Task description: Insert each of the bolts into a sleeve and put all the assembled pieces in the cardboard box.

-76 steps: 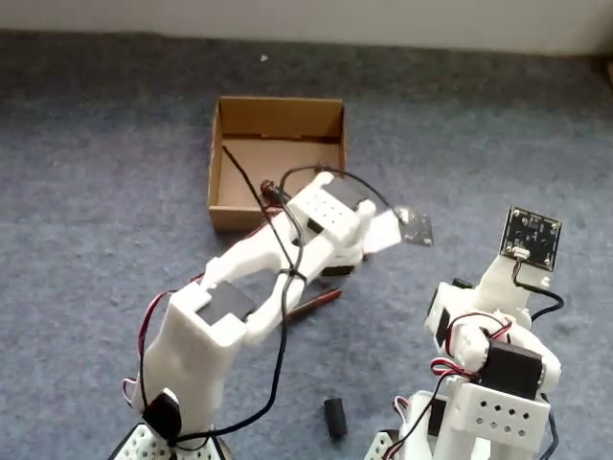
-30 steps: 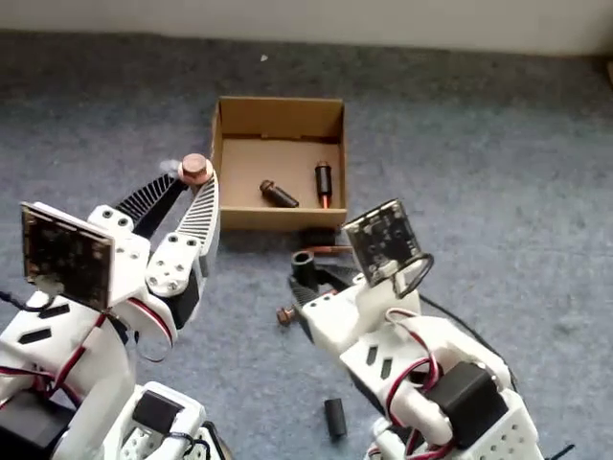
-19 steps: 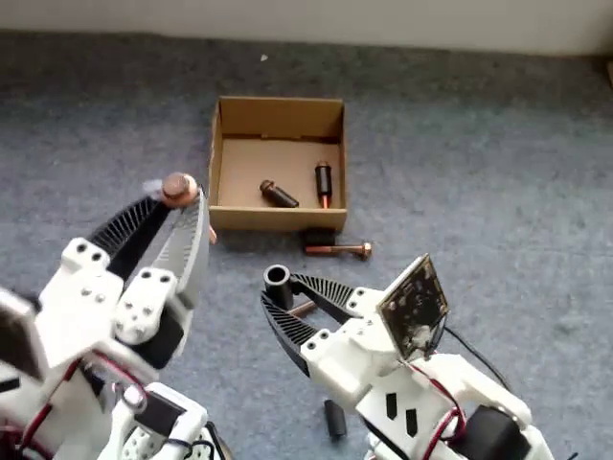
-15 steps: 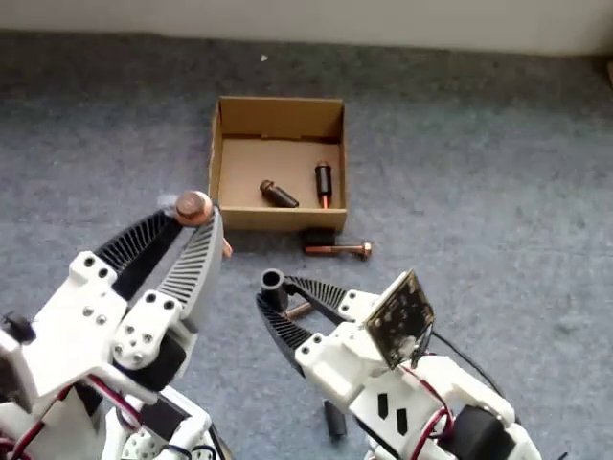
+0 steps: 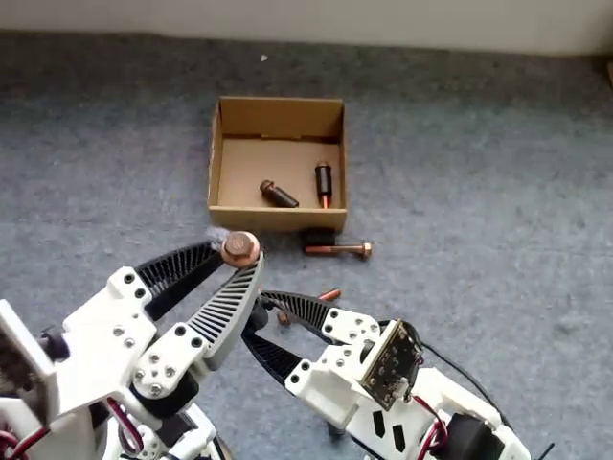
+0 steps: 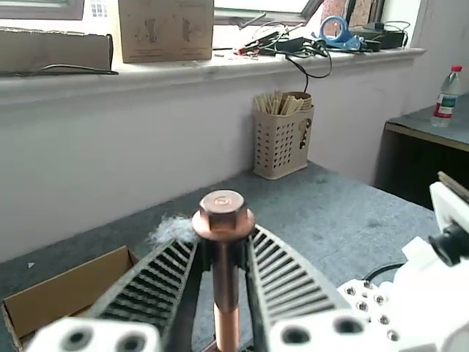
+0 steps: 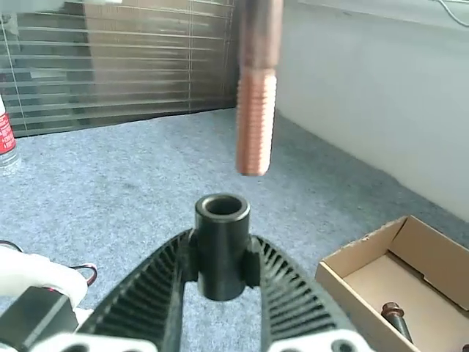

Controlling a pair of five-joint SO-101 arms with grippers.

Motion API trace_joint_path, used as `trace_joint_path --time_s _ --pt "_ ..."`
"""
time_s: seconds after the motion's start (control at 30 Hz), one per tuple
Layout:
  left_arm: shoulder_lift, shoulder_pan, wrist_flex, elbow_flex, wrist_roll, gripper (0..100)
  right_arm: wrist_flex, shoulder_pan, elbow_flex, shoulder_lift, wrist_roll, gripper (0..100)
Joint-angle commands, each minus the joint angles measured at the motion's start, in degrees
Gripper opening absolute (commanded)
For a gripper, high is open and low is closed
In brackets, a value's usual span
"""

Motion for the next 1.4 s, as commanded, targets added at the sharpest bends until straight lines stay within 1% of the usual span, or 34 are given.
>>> trace_joint_path --time_s 0.0,0.13,0.23,0.33,0.47,0.63,0.67,0.73,0.8,0.87,1.0,1.1,1.23,1.3,1.37 --pt "-0.04 0.92 2.37 -0.31 -0.88 1 -1.63 -0.66 -0.48 -0.57 0.79 0.5" --pt "-0.13 0.92 4.22 -0.31 -0.88 1 -1.63 -0.66 -1.27 -0.57 0.79 0.5" --pt "-0.13 0.92 6.24 -0.31 -2.55 1 -1.63 -0.66 -1.36 -0.57 0.79 0.5" --pt "-0.13 0.92 7.74 -0.22 -2.73 1 -1.71 -0.66 -1.45 -0.57 0.79 0.5" --pt "-0.13 0.92 9.23 -0.13 -2.73 1 -2.07 -0.66 -4.53 -0.04 0.7 0.5" --pt "-0.13 0.57 9.58 4.44 -2.9 1 -1.71 -0.57 -6.37 -0.13 0.7 0.5" --pt "-0.13 0.57 10.02 5.58 -3.78 4 -1.71 -0.57 -6.37 -0.31 0.7 0.5" --pt "-0.13 0.48 11.78 6.46 -7.03 12 -1.63 0.75 -6.37 -0.48 0.62 0.5" --pt "-0.13 0.04 14.15 6.2 -7.38 21 -1.63 2.24 -6.37 -0.48 0.53 0.5" --pt "-0.13 -3.03 16.44 5.05 -7.56 23 -1.63 3.21 -6.37 -0.57 0.44 0.5" --pt "-0.13 -11.03 18.11 4.35 -8.0 24 -1.1 4.79 -6.37 0.04 0.44 0.5" --pt "-0.13 -16.84 20.04 4.79 -13.71 24 -0.4 6.81 -6.11 0.31 0.44 0.5" --pt "-0.13 -25.45 20.57 6.37 -21.36 23 -0.4 15.78 -5.05 5.58 0.35 0.5" --pt "-0.13 -30.46 20.57 7.43 -22.86 23 -0.48 20.18 -5.14 10.77 -0.44 0.5" --pt "-0.13 -35.12 20.57 8.92 -23.21 23 -0.48 23.43 -5.23 17.63 -3.96 0.5"
